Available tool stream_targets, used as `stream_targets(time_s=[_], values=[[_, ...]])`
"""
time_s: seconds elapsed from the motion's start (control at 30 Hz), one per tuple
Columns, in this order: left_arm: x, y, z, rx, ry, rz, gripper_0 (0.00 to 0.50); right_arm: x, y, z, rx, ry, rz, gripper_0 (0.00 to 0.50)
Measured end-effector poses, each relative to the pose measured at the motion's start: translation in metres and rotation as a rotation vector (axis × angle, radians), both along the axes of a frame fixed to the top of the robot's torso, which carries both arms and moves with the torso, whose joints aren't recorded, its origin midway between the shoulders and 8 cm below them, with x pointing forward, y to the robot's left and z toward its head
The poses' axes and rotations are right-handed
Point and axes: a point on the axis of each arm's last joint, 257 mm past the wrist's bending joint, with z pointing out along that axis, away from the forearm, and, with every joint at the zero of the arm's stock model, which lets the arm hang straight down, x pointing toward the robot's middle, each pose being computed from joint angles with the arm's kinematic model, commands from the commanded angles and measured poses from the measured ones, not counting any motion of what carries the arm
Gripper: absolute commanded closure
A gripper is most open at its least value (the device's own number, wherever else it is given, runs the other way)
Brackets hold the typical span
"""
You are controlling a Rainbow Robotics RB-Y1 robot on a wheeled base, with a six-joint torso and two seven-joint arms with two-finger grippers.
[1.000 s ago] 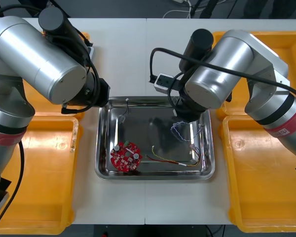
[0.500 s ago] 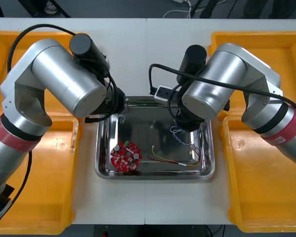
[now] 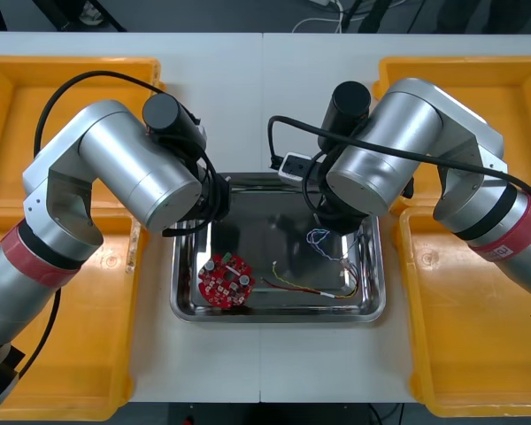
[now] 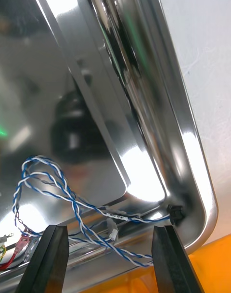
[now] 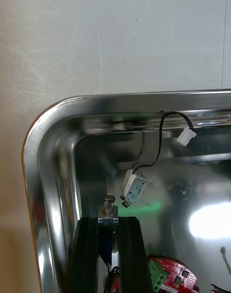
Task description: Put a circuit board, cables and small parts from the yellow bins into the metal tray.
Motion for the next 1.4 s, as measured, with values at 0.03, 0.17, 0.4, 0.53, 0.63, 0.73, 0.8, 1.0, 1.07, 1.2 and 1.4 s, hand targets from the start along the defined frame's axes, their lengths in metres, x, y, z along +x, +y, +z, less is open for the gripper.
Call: stream_targets(time_s=[0.03,0.17,0.4,0.53,0.63,0.73,0.8,1.0,1.07,1.2,1.4], values=[[0.001,0.000,-0.003,0.000,0.001,-0.001,0.500,-0.002,-0.002,0.000,-0.008,0.005,-0.003,0.000],[0.005,-0.001,-0.012,0.010,-0.004,-0.004,0.500,-0.010,-0.009,0.002,-0.038,0.023,-0.012,0.000],[0.009,-0.002,-0.022,0.015,-0.009,-0.009,0.499,-0.026,-0.026,0.013,-0.085,0.076,-0.048,0.000],[0.010,-0.003,-0.022,0.013,-0.014,-0.010,0.496,-0.031,-0.030,0.026,-0.062,0.112,-0.066,0.000],[0.012,-0.004,-0.021,0.011,-0.025,-0.014,0.275,-0.023,-0.025,0.045,-0.011,0.097,-0.069,0.000],[0.013,-0.008,-0.020,-0.001,-0.036,-0.022,0.007,-0.016,-0.019,0.067,0.040,0.076,-0.068,0.000],[0.015,-0.010,-0.020,-0.011,-0.043,-0.022,0.000,-0.013,-0.014,0.081,0.073,0.068,-0.063,0.000],[0.015,-0.011,-0.019,-0.050,-0.042,0.028,0.000,-0.013,-0.014,0.102,0.192,0.086,-0.151,0.000],[0.015,-0.011,-0.019,-0.060,-0.040,0.042,0.000,-0.013,-0.019,0.106,0.235,0.096,-0.219,0.000],[0.016,-0.012,-0.019,-0.067,-0.042,0.047,0.000,-0.014,-0.033,0.115,0.277,0.108,-0.290,0.000],[0.017,-0.011,-0.018,-0.064,-0.047,0.049,0.000,-0.015,-0.060,0.128,0.331,0.121,-0.408,0.000]])
